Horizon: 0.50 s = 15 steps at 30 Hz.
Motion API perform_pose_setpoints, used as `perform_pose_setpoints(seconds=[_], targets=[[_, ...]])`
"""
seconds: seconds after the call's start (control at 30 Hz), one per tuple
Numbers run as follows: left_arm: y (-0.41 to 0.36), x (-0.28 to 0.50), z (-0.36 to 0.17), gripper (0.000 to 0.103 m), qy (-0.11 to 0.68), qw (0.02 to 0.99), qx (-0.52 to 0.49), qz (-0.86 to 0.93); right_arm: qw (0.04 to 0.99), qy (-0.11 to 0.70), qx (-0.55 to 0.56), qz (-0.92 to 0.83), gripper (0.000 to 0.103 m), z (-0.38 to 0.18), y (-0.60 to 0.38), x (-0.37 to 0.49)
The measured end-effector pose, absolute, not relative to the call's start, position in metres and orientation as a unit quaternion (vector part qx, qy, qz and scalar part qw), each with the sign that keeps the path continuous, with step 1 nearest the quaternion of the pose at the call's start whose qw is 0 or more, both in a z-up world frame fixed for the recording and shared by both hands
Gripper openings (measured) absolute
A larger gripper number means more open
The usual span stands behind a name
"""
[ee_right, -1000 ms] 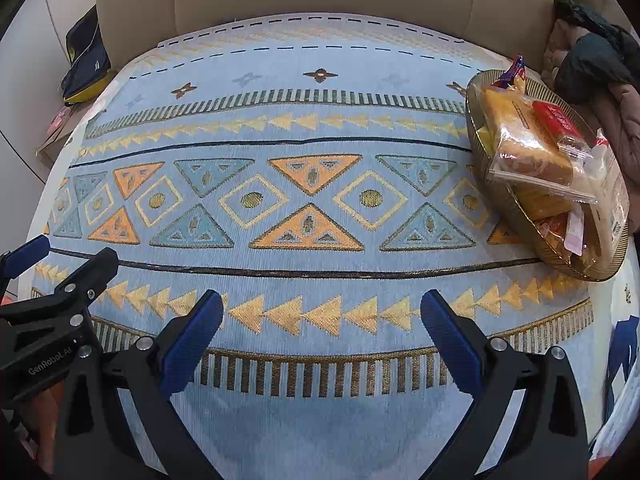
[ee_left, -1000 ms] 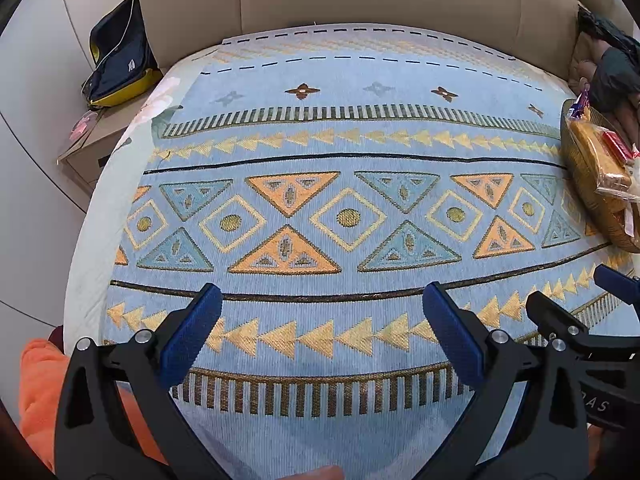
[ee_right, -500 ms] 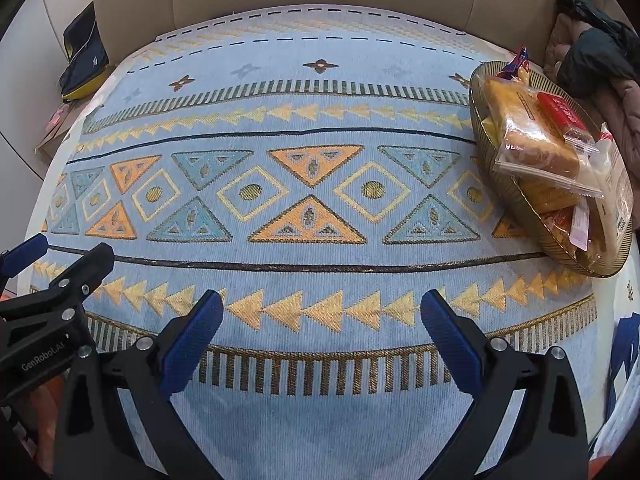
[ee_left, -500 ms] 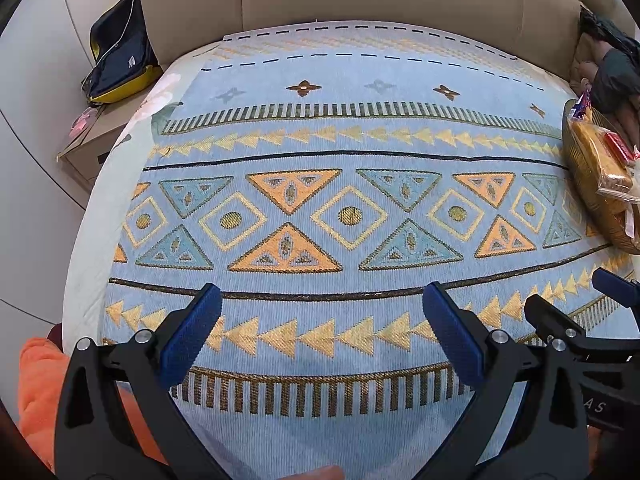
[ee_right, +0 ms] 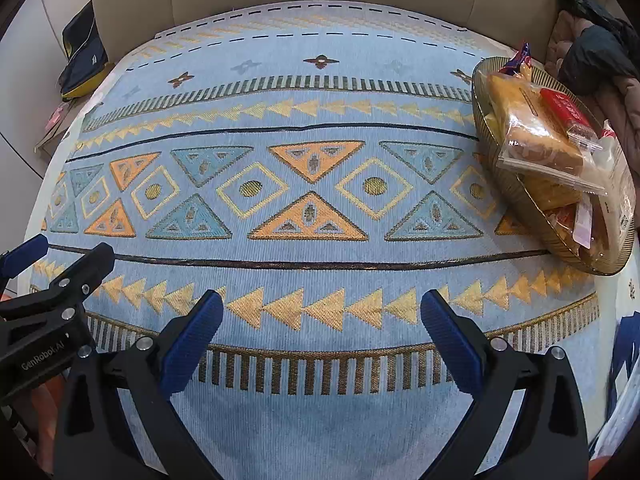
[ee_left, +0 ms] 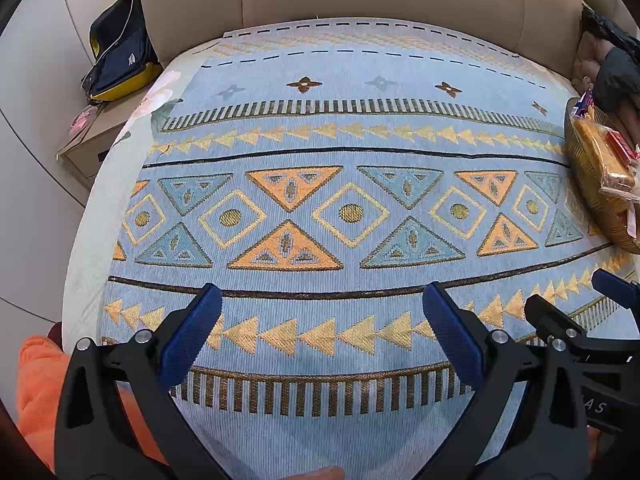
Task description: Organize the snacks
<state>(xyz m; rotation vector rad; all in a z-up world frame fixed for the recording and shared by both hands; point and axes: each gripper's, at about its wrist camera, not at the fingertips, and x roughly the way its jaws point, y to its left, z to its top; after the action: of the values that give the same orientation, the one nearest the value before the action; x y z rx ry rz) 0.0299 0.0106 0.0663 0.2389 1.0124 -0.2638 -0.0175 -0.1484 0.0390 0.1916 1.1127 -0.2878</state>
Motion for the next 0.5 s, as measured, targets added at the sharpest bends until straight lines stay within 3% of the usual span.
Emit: perform_pose_setpoints(seconds=[0.5], targets=[[0.0083,0.0298,0.0665,0.1,0.482,0.859,0.118,-0.124,0.833,0.527,0.099,-0.136,0.098,0.0374,-0.1482,-0.0173]])
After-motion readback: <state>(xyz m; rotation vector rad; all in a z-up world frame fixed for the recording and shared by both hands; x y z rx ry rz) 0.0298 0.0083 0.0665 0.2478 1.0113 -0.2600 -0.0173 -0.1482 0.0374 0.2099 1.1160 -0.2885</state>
